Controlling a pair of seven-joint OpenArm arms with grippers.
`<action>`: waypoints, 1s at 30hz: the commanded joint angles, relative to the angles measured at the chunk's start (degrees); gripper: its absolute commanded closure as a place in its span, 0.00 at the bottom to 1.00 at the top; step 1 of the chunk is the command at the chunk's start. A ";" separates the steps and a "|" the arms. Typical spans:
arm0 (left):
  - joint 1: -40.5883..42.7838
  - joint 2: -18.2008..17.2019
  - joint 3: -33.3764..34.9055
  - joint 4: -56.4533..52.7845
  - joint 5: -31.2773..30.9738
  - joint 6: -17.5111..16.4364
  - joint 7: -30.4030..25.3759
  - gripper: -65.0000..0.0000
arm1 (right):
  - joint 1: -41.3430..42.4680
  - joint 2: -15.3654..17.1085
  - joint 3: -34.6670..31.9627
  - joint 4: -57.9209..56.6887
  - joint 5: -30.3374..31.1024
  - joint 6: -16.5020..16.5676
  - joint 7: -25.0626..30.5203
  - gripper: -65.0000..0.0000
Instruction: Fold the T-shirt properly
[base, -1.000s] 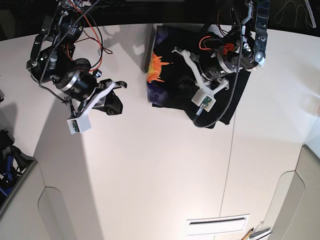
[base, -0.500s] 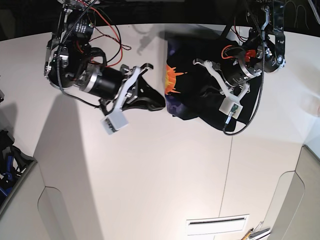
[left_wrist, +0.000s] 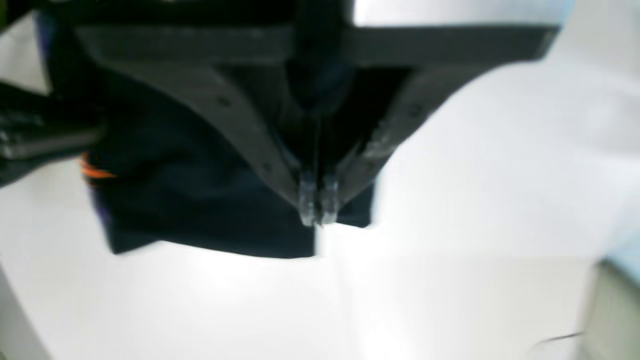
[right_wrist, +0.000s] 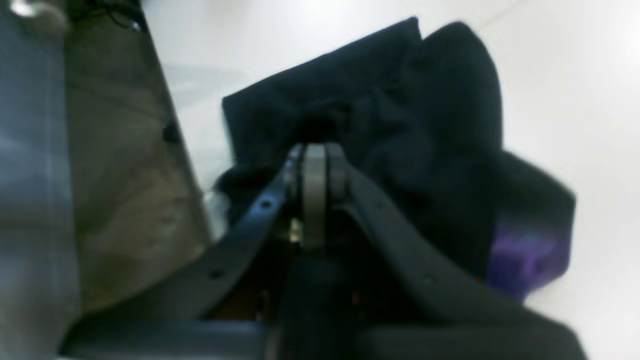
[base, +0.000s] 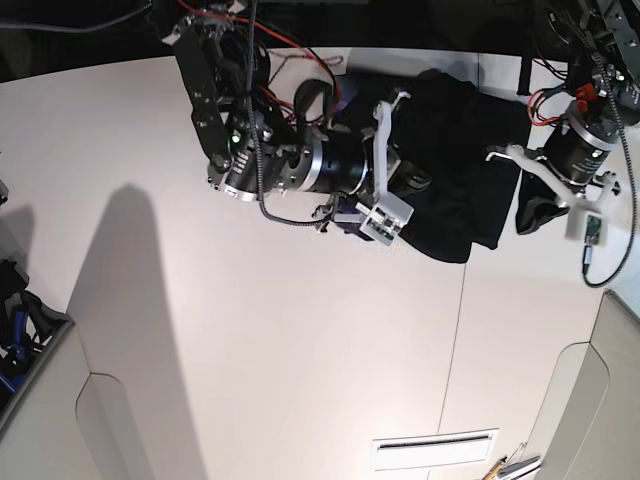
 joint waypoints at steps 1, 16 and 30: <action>0.33 -0.33 -1.51 1.05 -0.72 -0.15 -1.20 1.00 | 2.29 -0.59 -0.85 -1.90 0.83 0.17 2.03 1.00; 3.69 -0.31 -6.12 0.96 -2.45 -0.15 -1.27 1.00 | 10.82 -0.57 2.71 -34.82 -5.22 -11.67 5.81 1.00; 3.82 -0.33 -6.12 0.94 -4.79 -0.17 -1.51 1.00 | 9.73 2.95 43.12 -33.42 -3.28 -13.00 3.37 1.00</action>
